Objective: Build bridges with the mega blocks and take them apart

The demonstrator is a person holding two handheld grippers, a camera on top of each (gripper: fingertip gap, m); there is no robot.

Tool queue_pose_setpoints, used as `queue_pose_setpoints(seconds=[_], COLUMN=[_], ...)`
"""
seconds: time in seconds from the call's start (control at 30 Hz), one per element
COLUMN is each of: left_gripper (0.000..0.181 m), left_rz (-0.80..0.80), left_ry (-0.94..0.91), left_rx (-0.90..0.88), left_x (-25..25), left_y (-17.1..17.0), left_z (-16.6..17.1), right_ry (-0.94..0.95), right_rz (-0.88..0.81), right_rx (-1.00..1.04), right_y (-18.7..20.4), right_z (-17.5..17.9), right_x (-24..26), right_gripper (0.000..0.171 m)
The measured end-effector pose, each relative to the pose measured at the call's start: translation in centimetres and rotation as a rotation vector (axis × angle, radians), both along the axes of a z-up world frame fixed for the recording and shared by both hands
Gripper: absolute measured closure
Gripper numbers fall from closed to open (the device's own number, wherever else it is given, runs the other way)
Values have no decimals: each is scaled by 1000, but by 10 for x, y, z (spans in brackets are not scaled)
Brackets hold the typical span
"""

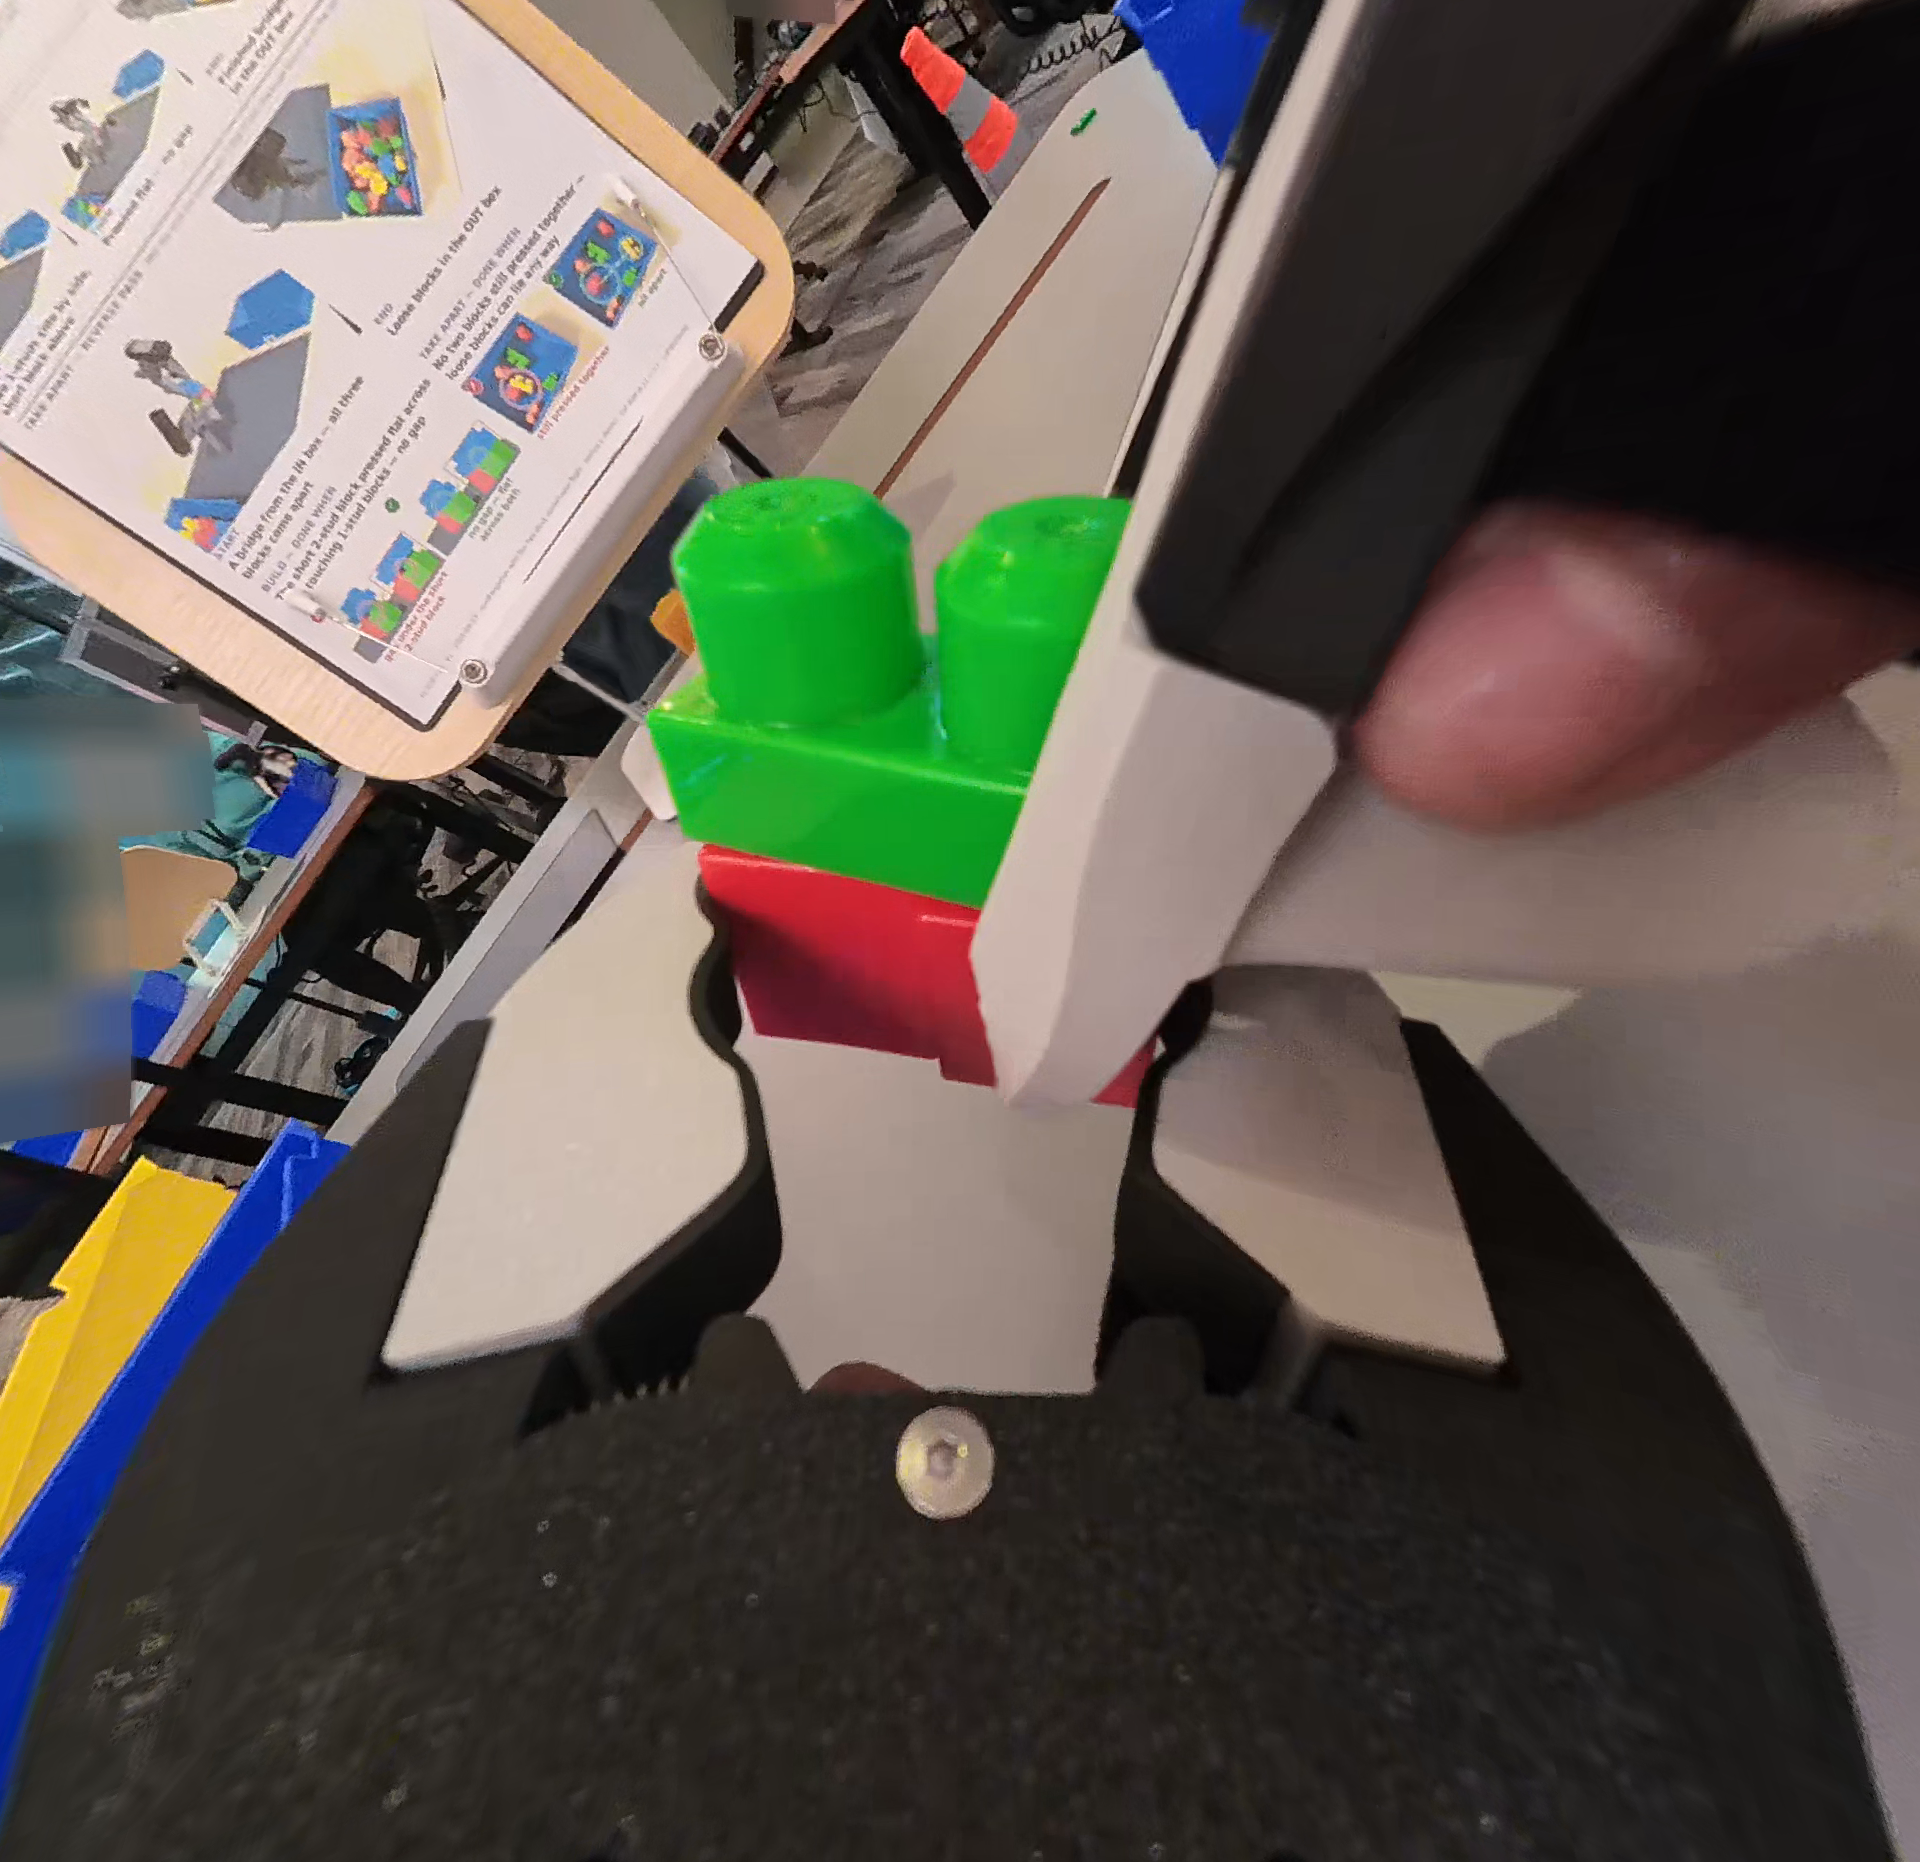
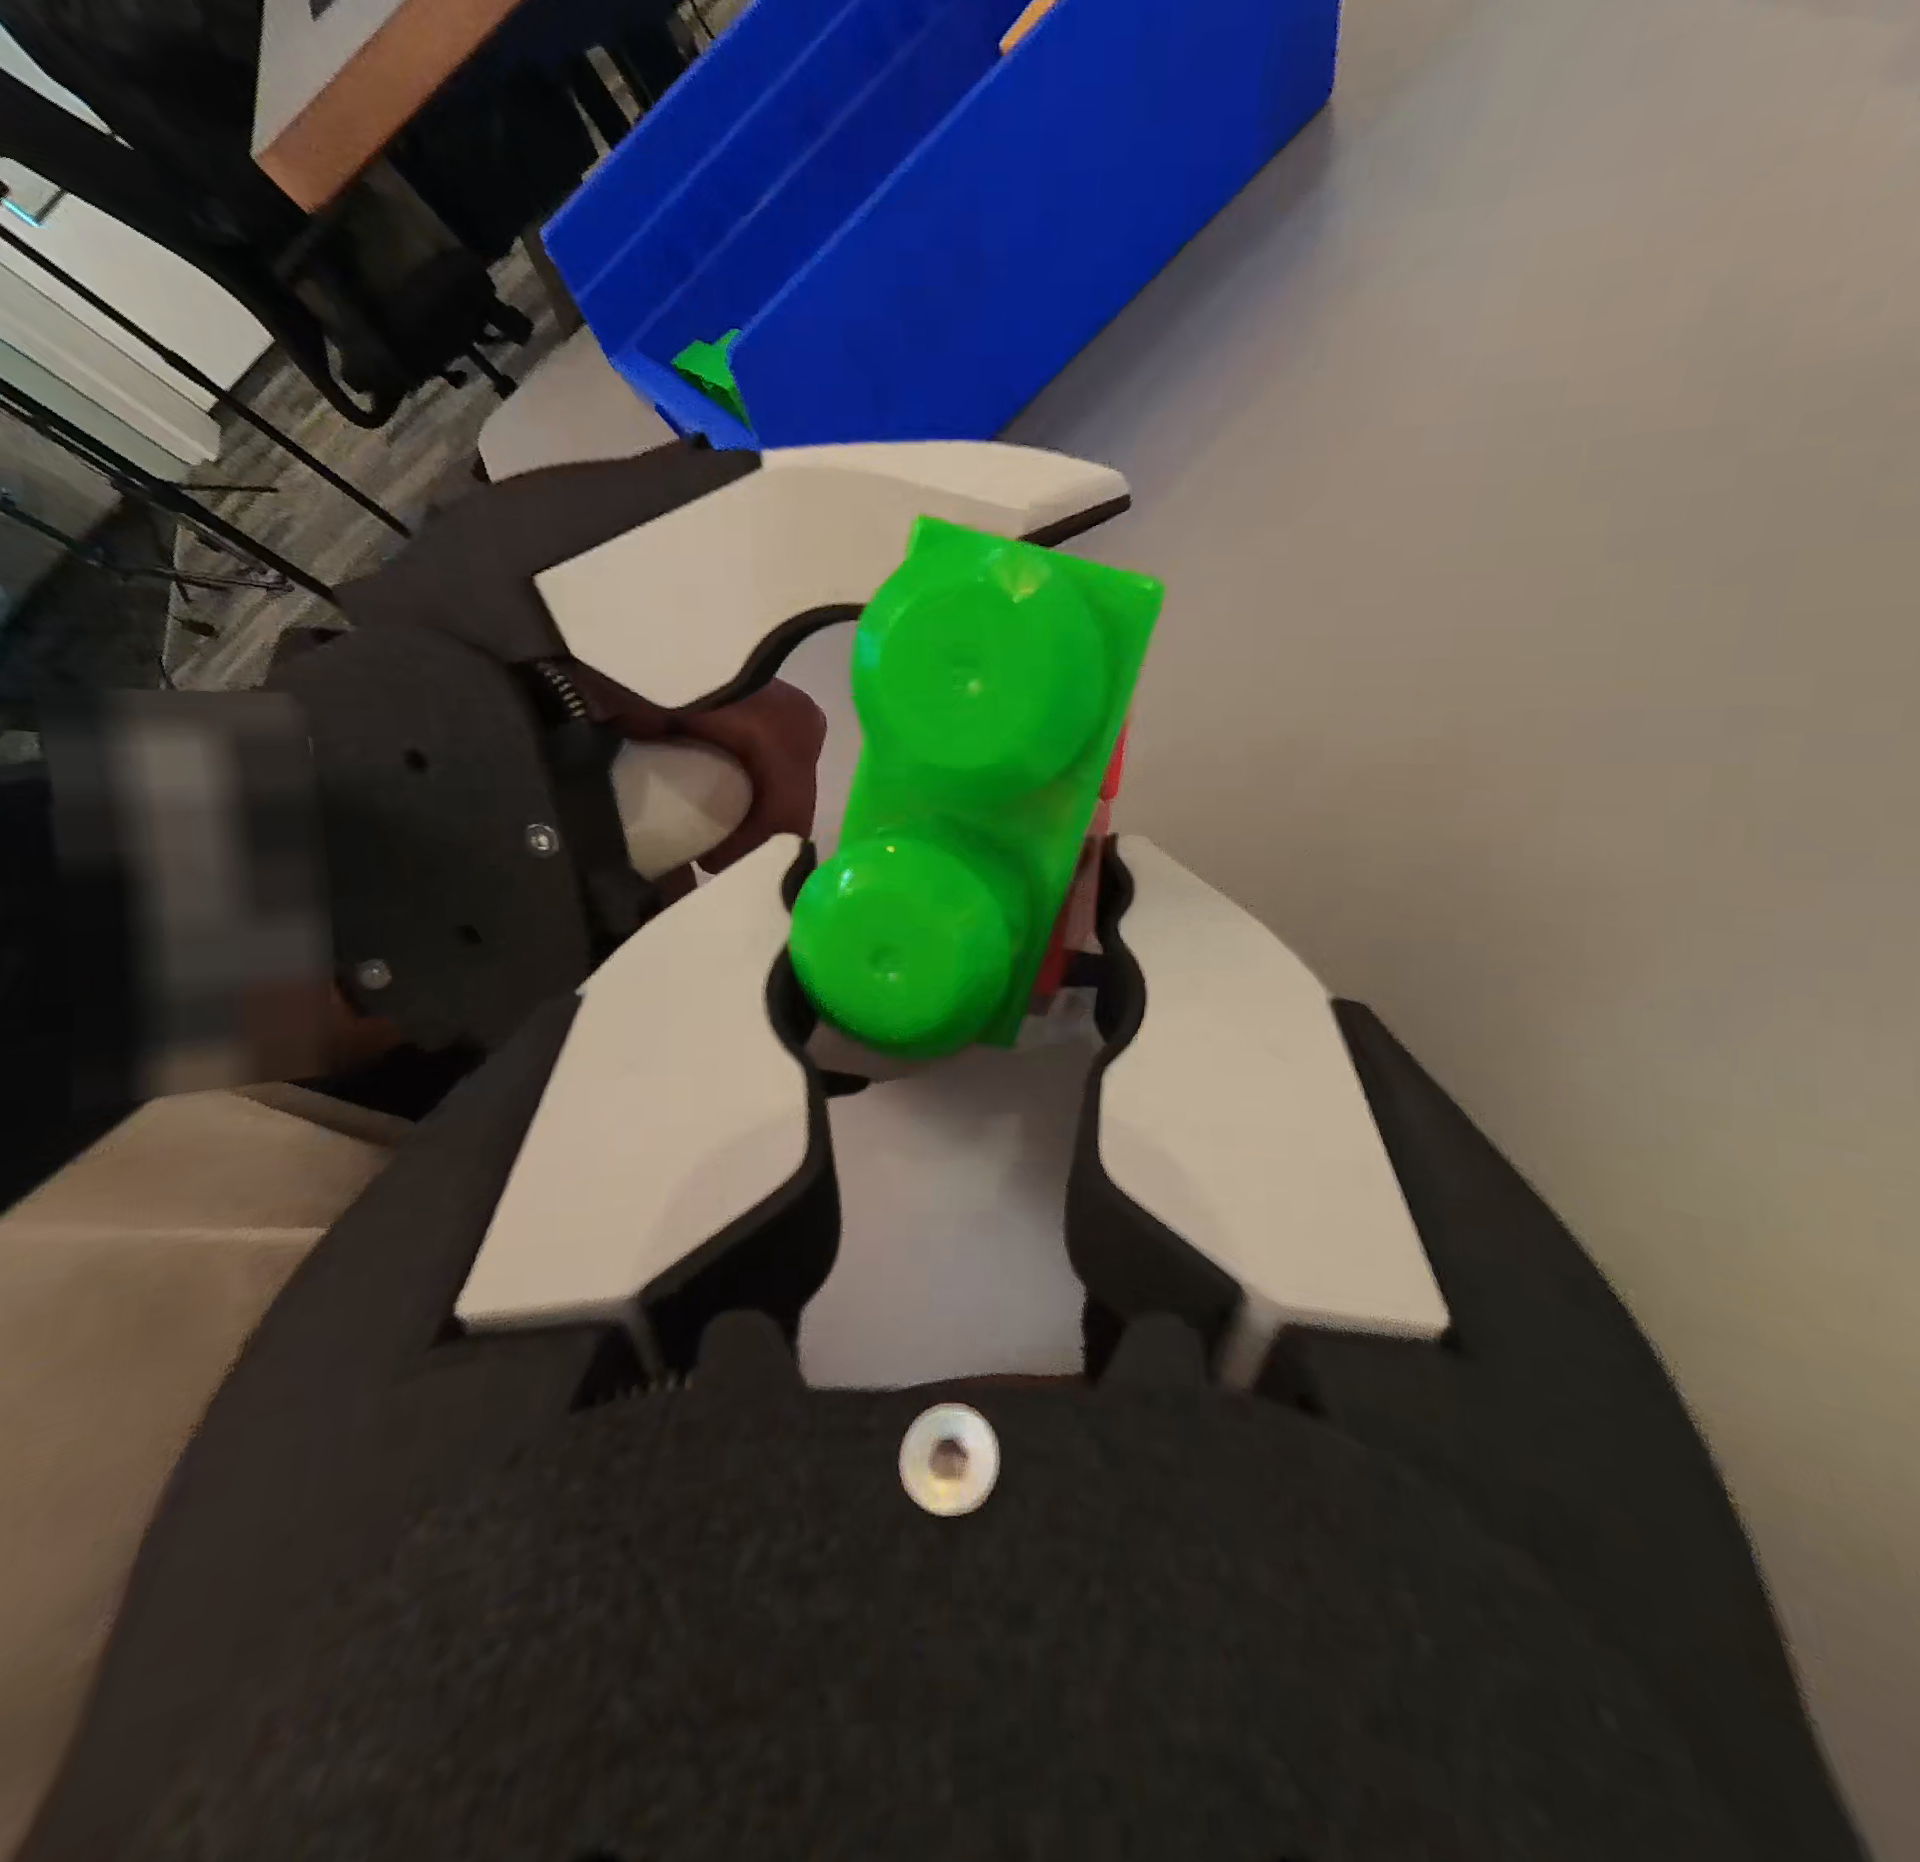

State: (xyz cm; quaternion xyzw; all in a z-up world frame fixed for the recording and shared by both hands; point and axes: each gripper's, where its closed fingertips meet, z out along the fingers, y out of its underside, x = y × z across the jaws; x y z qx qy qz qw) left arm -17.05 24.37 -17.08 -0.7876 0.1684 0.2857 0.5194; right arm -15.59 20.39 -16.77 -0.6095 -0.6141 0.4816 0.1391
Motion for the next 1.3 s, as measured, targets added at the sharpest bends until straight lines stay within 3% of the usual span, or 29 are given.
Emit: queue_pose_setpoints(seconds=[0.57,1.1,1.3], left_gripper=[103,104,92], left_rz=[-32,-106,-149], left_ry=[152,100,21], left_rx=[7,51,-38], left_x=[4,6,3], left_y=[-1,-8,-12], left_z=[0,13,0], right_ry=[-128,-94,-113], right_rz=[53,85,134], right_rx=[59,-11,-17], right_y=[2,5,2], right_z=[-11,3,3], right_x=[7,10,16], right_gripper=[132,133,133])
